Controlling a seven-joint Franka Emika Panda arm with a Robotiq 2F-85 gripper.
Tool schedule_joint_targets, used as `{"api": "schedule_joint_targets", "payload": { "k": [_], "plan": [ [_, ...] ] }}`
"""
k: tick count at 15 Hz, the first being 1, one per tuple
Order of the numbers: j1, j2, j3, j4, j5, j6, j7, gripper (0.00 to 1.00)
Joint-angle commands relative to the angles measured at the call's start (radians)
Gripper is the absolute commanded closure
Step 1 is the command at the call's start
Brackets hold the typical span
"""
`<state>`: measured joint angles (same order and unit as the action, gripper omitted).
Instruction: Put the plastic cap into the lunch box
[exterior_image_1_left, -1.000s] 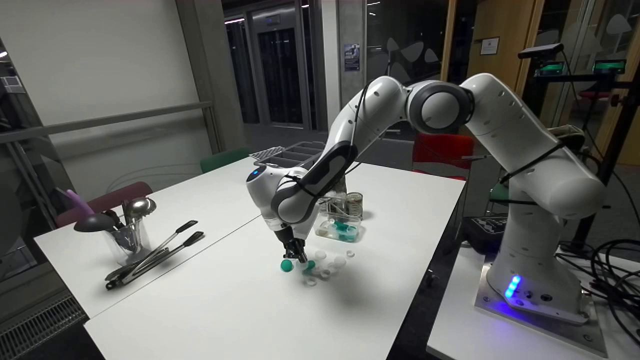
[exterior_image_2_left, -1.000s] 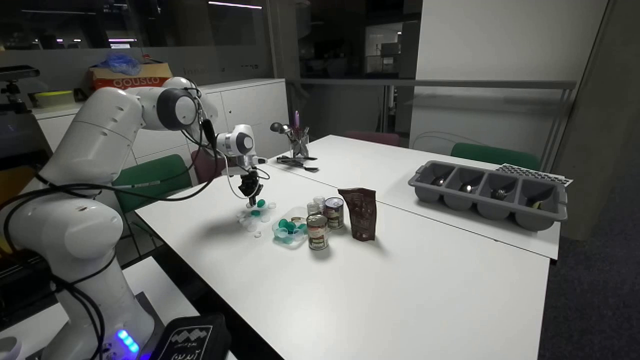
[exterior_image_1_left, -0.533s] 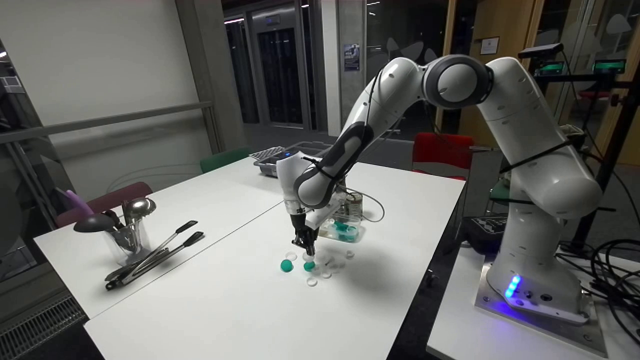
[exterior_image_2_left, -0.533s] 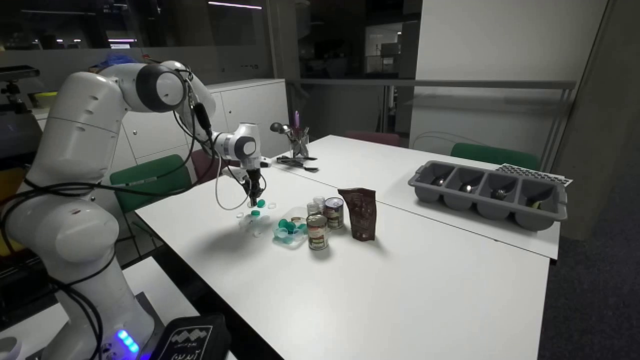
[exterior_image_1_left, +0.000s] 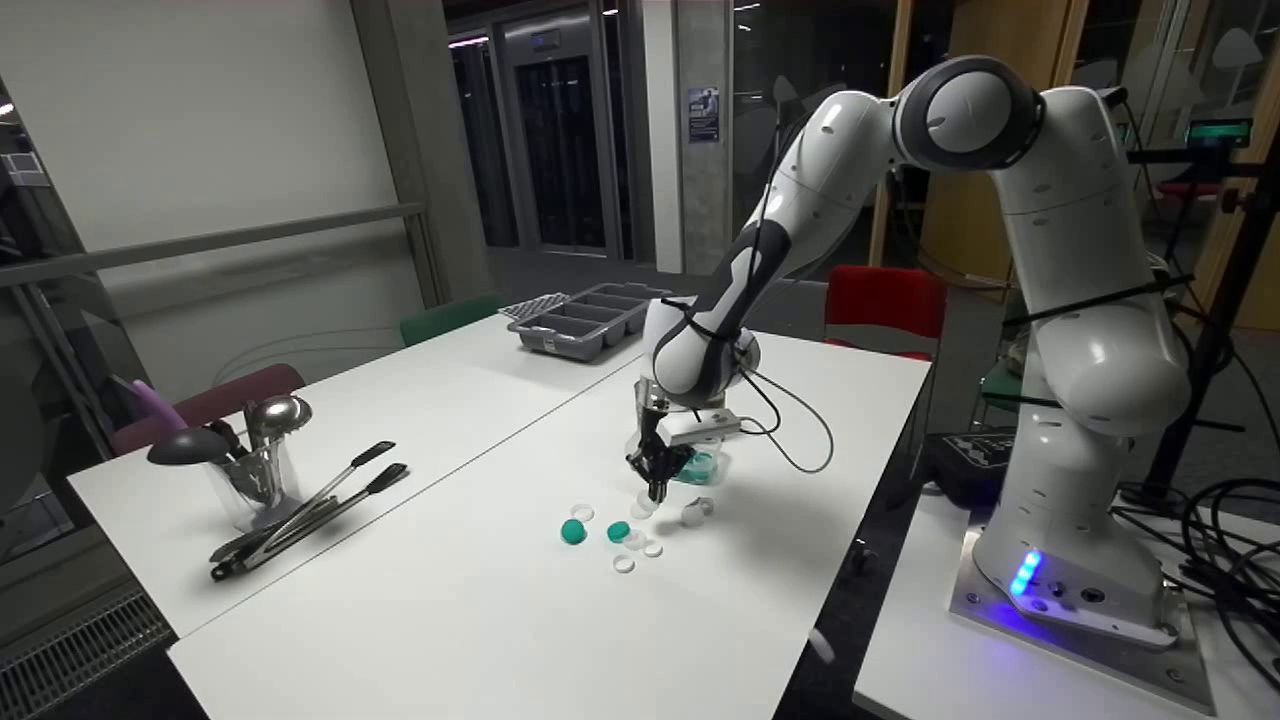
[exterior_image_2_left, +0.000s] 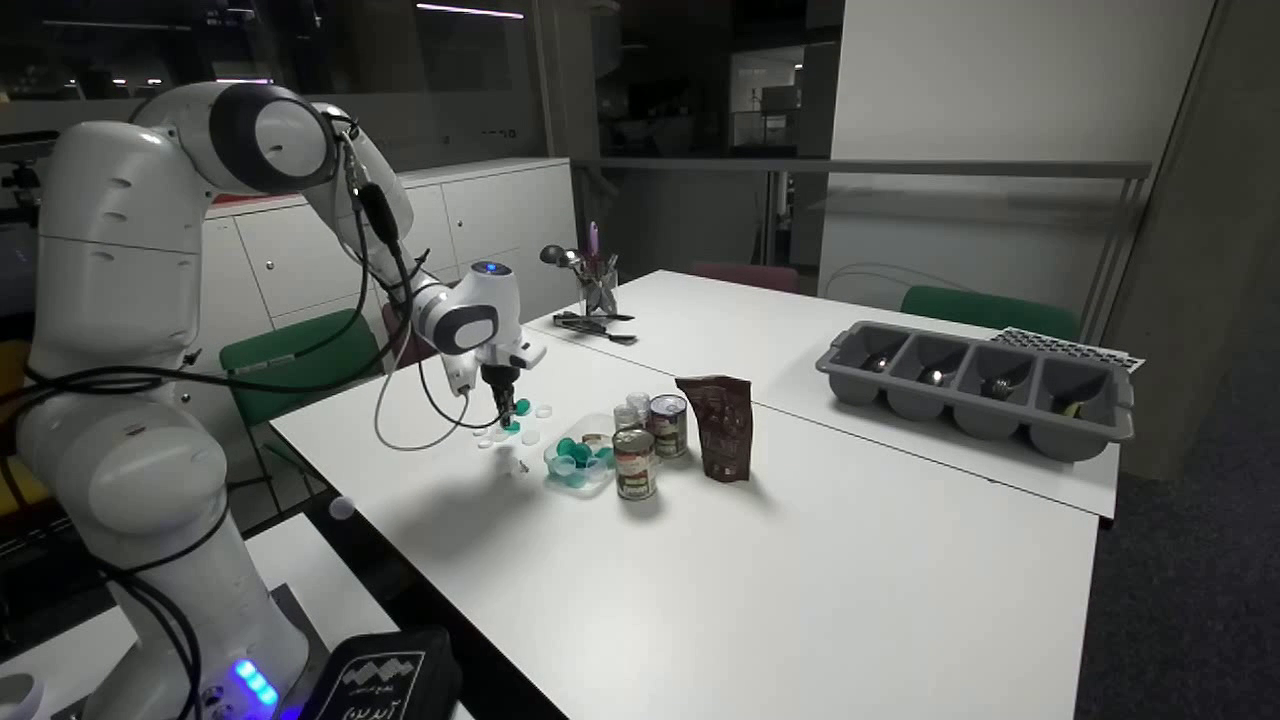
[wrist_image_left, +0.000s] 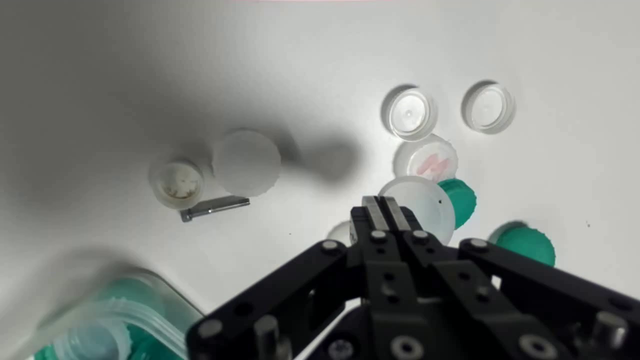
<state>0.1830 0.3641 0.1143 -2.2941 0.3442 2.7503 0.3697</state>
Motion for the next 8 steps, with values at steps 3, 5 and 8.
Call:
{"api": "schedule_joint_targets", "payload": {
  "k": [3,5,8],
  "plan": [
    [-0.071,-0.135,0.143,-0.220,0.309,0.292,0.004,0.99],
    [-0.066,-0.143,0.188,-0.240,0.429,0.400,0.014,0.99],
    [-0.060,-0.153,0.236,-0.251,0.535,0.511,0.038,0.99]
  ]
}}
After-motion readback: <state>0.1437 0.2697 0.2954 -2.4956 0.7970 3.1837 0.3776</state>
